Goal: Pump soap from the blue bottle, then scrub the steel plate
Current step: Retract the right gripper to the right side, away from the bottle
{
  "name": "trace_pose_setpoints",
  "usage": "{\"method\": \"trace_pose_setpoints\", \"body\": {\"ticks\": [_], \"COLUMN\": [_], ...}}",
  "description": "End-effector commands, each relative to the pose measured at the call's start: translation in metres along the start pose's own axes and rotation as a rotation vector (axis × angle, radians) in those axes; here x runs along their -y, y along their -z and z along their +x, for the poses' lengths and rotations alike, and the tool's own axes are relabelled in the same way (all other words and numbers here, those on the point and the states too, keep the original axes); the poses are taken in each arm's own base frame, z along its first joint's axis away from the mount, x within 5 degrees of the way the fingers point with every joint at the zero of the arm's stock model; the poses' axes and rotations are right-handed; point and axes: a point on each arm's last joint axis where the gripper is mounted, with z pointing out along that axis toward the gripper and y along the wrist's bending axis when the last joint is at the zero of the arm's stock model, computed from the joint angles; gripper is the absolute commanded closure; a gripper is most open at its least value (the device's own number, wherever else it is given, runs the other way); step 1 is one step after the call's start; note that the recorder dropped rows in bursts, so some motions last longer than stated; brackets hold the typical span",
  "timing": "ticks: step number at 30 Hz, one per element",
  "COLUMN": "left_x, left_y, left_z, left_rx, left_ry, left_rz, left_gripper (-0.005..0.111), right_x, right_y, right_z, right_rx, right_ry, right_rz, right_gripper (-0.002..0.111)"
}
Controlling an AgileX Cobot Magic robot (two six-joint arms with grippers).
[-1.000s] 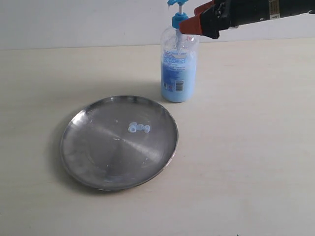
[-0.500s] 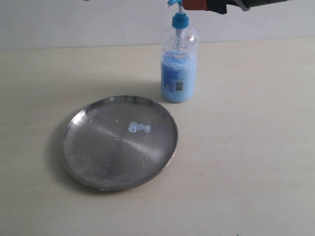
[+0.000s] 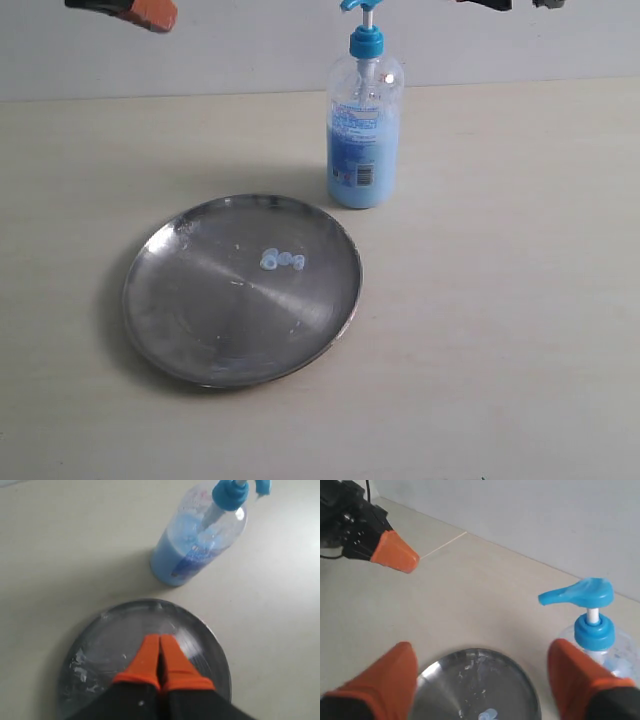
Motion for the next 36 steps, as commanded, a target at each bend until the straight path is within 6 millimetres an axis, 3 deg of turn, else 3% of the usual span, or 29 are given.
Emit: {"method": "trace_pose_setpoints", "body": {"ticks": [1,4,10,14,15,18,26,32,36], "left_x": [0.001,0.003,0.009,0.015,0.017,0.019,0.018,0.018,0.018], "left_y": [0.004,0.006,0.016,0.028,0.033,0.040,0.041,0.041,0.040], "left_z": [0.017,0.028,0.051,0.071,0.074,0.077,0.075,0.073,0.075], "left_rx": [-0.008,-0.014,-0.016,0.021,0.040,0.071,0.110,0.122,0.116], "left_ry": [0.020,0.030,0.043,0.051,0.038,0.017,0.017,0.006,0.000], "left_rz": [-0.007,-0.012,-0.014,-0.023,-0.028,-0.037,-0.051,-0.057,-0.053], "left_gripper": [0.107,0.107,0.107,0.107,0.107,0.107,0.107,0.107,0.107], "right_x": [-0.019,-0.034,-0.040,-0.038,-0.038,-0.039,0.013,0.035,0.047], "right_y": [0.012,0.016,0.015,0.010,0.008,0.007,0.028,0.045,0.063], "right_z": [0.003,0.006,0.019,0.050,0.064,0.080,0.070,0.072,0.087], "right_rx": [0.009,-0.013,-0.062,-0.119,-0.131,-0.135,-0.091,-0.179,-0.319], "right_ry": [-0.090,-0.093,-0.252,-0.380,-0.299,-0.193,0.024,0.216,0.323], "right_rz": [-0.021,-0.130,-0.210,-0.215,-0.227,-0.211,0.529,0.829,1.054], "right_gripper": [0.081,0.108,0.108,0.108,0.108,0.108,0.108,0.108,0.108]}}
